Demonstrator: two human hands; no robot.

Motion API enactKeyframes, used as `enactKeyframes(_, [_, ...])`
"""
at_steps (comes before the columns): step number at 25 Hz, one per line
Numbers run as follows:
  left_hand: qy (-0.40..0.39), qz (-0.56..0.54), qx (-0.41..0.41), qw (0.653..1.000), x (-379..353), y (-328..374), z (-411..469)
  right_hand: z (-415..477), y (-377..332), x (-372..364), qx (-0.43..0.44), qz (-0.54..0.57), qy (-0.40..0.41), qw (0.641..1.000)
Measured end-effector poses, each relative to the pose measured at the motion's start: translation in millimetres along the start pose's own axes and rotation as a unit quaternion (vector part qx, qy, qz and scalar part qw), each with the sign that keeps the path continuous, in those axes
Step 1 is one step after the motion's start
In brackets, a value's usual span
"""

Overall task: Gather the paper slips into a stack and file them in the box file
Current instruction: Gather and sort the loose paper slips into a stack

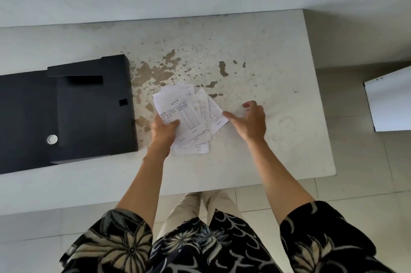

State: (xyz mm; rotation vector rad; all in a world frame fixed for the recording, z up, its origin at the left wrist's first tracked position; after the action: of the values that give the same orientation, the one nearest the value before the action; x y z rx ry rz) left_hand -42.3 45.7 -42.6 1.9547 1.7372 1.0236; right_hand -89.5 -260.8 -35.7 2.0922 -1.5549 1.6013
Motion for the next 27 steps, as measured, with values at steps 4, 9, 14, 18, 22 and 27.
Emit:
enactKeyframes(4, [0.034, -0.013, 0.004, 0.999, 11.3, -3.3, -2.7, -23.0, -28.7, -30.8, 0.104, -0.046, 0.042, 0.993])
enactKeyframes(9, [0.064, -0.031, 0.001, 0.997, 33.7, -7.8, -2.6, -19.2, -41.0, -50.9, 0.058, -0.05, 0.001, 0.997])
enactKeyframes(14, [0.068, -0.035, -0.002, 0.997, 42.5, -9.1, -3.8, -11.9, -39.3, -33.5, 0.008, 0.116, 0.0, 0.993])
enactKeyframes(18, [0.048, -0.05, 0.012, 0.998, 36.5, -9.9, -5.8, -12.0, -49.4, -15.2, -0.014, 0.363, -0.037, 0.931])
enactKeyframes(22, [0.028, -0.087, 0.024, 0.996, 26.3, -6.1, -11.5, -34.6, -79.3, -48.1, -0.021, 0.435, -0.168, 0.885])
enactKeyframes(27, [-0.005, -0.203, 0.042, 0.978, 15.3, -1.1, -15.9, -64.5, -105.7, -83.5, 0.106, 0.16, -0.152, 0.97])
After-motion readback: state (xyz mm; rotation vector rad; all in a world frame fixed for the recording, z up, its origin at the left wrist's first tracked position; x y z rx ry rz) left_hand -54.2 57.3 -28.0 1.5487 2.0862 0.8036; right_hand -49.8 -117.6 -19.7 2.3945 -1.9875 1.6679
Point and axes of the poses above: each hand's wrist, its own z-axis towards the middle knuckle, its own x-axis out of the back of the hand, y = z × x, the point moved 9 cm from there along z, towards the middle knuckle, and after that the axes turned 1 degree about -x, right-handed, at the moved point
